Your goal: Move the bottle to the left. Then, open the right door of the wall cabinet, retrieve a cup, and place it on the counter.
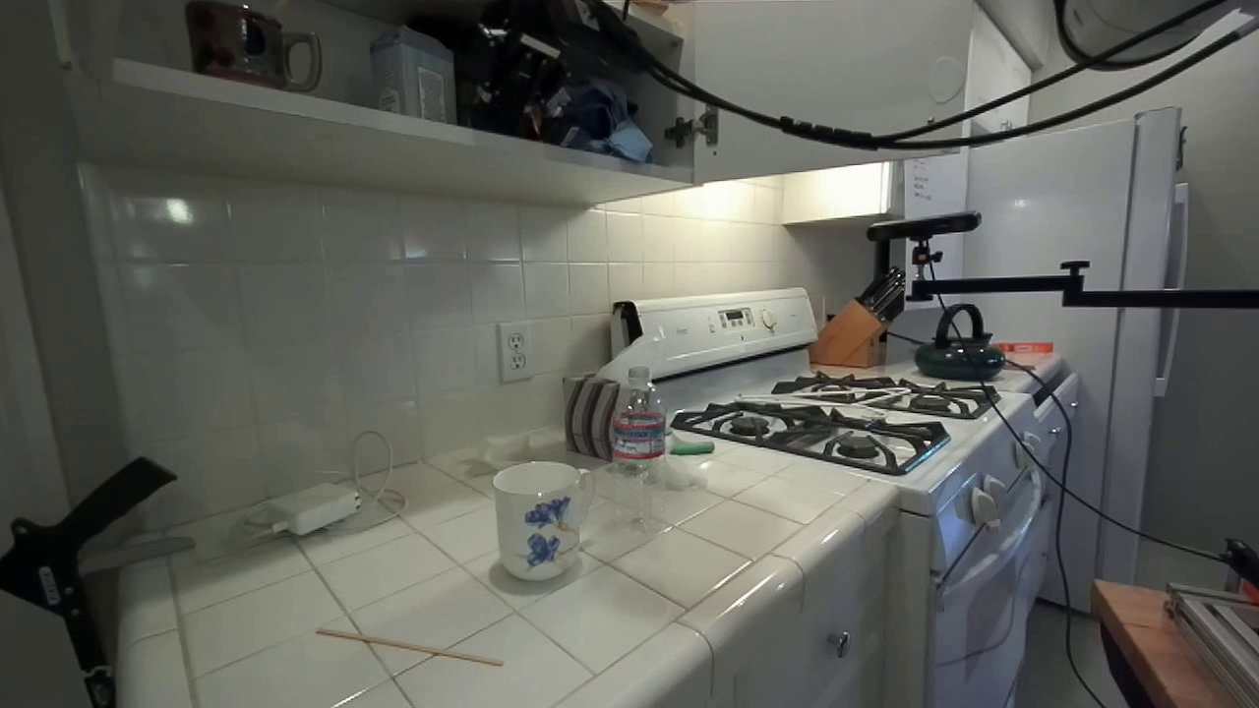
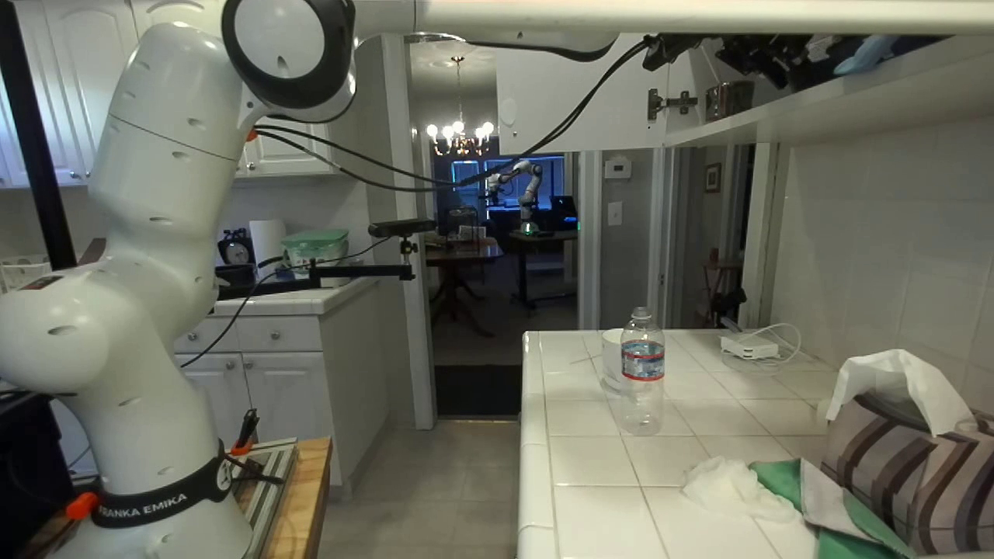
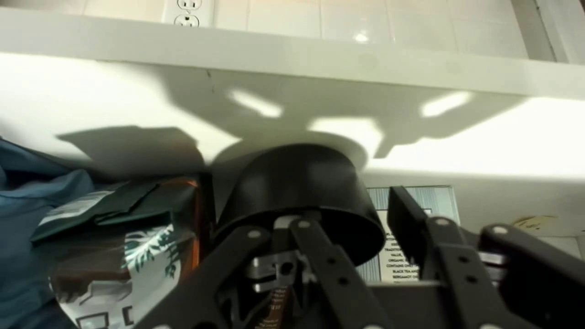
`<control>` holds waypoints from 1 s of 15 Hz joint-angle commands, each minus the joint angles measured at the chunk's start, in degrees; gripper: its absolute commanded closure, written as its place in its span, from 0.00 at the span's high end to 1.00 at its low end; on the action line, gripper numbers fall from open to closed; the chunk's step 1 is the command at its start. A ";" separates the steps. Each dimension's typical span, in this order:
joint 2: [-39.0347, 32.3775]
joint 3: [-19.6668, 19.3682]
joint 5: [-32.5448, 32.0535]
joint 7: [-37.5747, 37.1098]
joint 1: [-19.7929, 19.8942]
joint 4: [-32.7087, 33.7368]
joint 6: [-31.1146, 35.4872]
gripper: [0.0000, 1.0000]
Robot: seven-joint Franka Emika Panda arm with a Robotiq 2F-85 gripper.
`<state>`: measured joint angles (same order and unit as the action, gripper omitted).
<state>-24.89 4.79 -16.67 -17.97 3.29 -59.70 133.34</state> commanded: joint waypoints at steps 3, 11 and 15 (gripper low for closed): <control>5.08 0.47 1.21 -0.45 0.57 -6.04 -0.15 0.02; 20.21 6.97 15.64 6.72 1.59 -21.27 2.46 0.01; 30.66 8.66 32.11 9.38 0.96 -32.07 -1.84 0.01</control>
<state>-3.78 12.61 4.79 -10.86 3.58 -80.49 133.26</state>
